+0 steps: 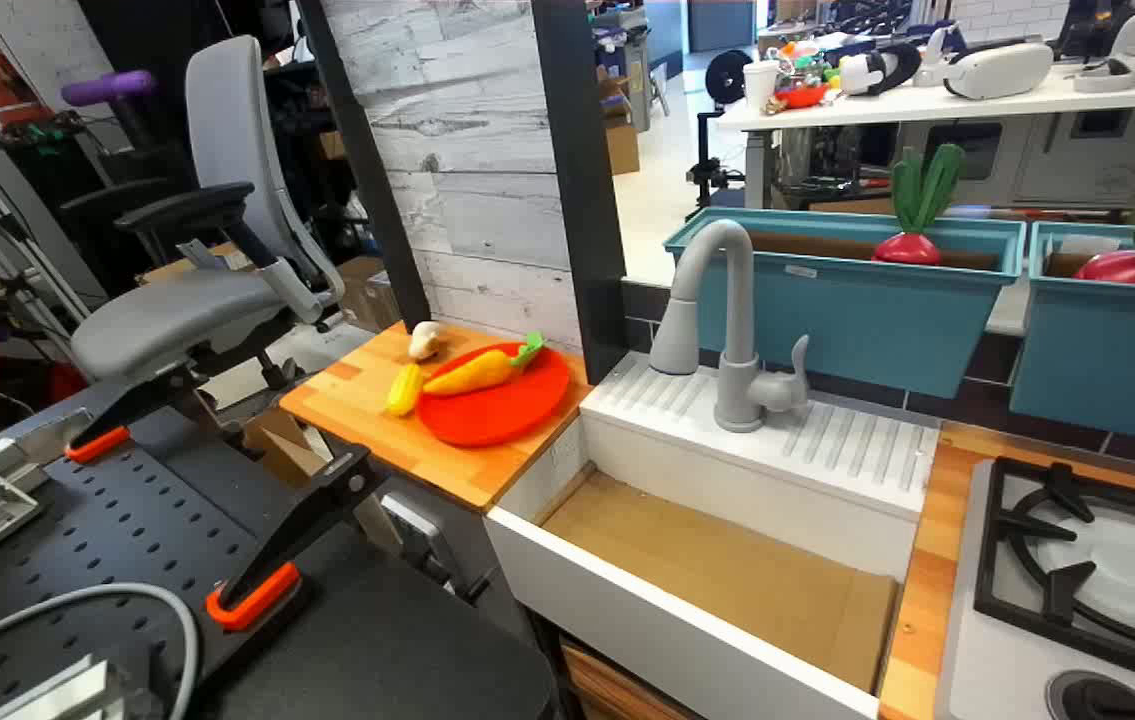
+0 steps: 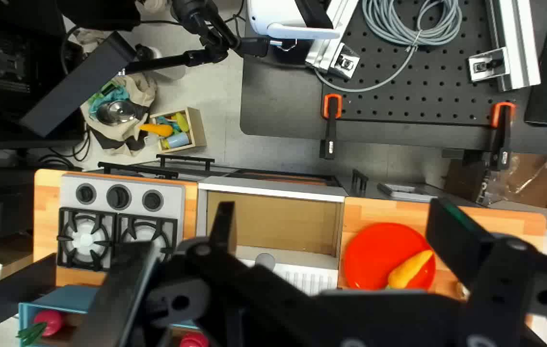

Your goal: Move the grey tap to the left, move it the right and then move the brown toy closer to edge

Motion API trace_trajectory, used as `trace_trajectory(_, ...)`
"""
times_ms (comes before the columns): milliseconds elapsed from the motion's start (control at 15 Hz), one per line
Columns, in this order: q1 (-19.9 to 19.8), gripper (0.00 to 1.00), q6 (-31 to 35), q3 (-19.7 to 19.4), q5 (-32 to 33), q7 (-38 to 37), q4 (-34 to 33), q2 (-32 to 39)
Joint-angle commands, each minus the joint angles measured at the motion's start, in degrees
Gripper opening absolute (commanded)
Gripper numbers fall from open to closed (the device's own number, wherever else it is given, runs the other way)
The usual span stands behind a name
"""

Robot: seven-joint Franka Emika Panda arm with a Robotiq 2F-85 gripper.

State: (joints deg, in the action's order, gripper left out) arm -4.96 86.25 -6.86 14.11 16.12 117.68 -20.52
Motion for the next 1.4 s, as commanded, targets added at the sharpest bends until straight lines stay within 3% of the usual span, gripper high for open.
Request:
trace_trajectory(0, 0.4, 1.0, -0.1, -0.3, 0.1, -0.1, -0.1, 0.0)
trace_trajectory(533, 0.0, 1.0, 18.6, -3.2, -8.6, -1.6, 3.4, 7.4)
trace_trajectory(867, -0.7, 1.0, 31.6, -3.6, -14.3, 0.0, 3.3, 19.2)
trace_trajectory(1333, -4.8, 1.0, 43.6, -1.8, -24.6, 2.8, -0.9, 36.5)
